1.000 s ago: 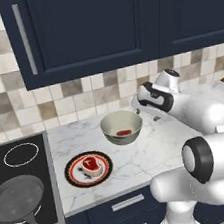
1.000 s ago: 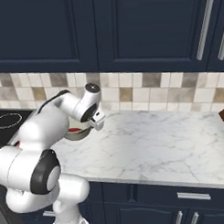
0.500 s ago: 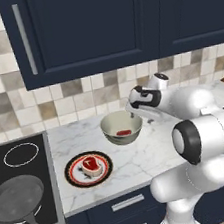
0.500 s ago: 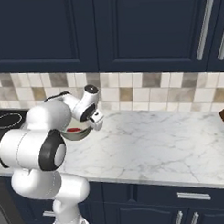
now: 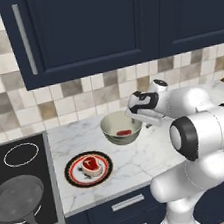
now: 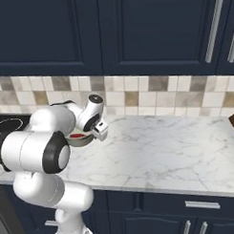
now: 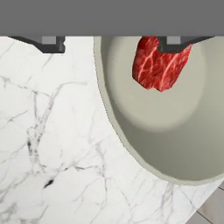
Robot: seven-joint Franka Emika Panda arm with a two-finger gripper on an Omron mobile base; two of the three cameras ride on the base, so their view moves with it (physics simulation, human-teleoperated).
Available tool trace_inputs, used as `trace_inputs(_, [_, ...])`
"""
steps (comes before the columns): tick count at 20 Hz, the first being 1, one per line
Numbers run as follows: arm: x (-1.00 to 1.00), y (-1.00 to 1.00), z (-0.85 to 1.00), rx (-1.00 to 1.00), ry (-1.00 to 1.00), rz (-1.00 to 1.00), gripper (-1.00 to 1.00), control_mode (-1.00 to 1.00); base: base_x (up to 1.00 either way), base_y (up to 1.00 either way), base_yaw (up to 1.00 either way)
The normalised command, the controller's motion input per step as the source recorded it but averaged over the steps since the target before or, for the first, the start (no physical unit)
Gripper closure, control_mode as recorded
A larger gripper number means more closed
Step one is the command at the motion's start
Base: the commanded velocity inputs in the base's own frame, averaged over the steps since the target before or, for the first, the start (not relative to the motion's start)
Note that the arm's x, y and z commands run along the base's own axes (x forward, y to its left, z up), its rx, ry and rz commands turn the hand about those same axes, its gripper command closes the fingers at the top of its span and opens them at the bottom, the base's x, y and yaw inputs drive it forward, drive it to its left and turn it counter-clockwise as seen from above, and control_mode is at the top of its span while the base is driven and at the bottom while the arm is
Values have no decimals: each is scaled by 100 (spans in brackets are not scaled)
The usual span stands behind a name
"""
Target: Place one of the steaks on the plate and the other in the bowl. Then place the bowl in the fridge.
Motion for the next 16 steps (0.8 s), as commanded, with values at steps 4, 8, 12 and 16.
trace_inputs(4, [0, 0, 0, 0, 1, 2, 100, -100, 0, 0, 0])
trace_inputs(8, [-19, 0, 0, 0, 0, -15, 100, -100, 0, 0, 0])
trace_inputs(12, [-30, -4, 1, 4, 0, -29, 100, -100, 0, 0, 0])
trace_inputs(16, [-51, -36, 27, 18, -4, -56, 100, -100, 0, 0, 0])
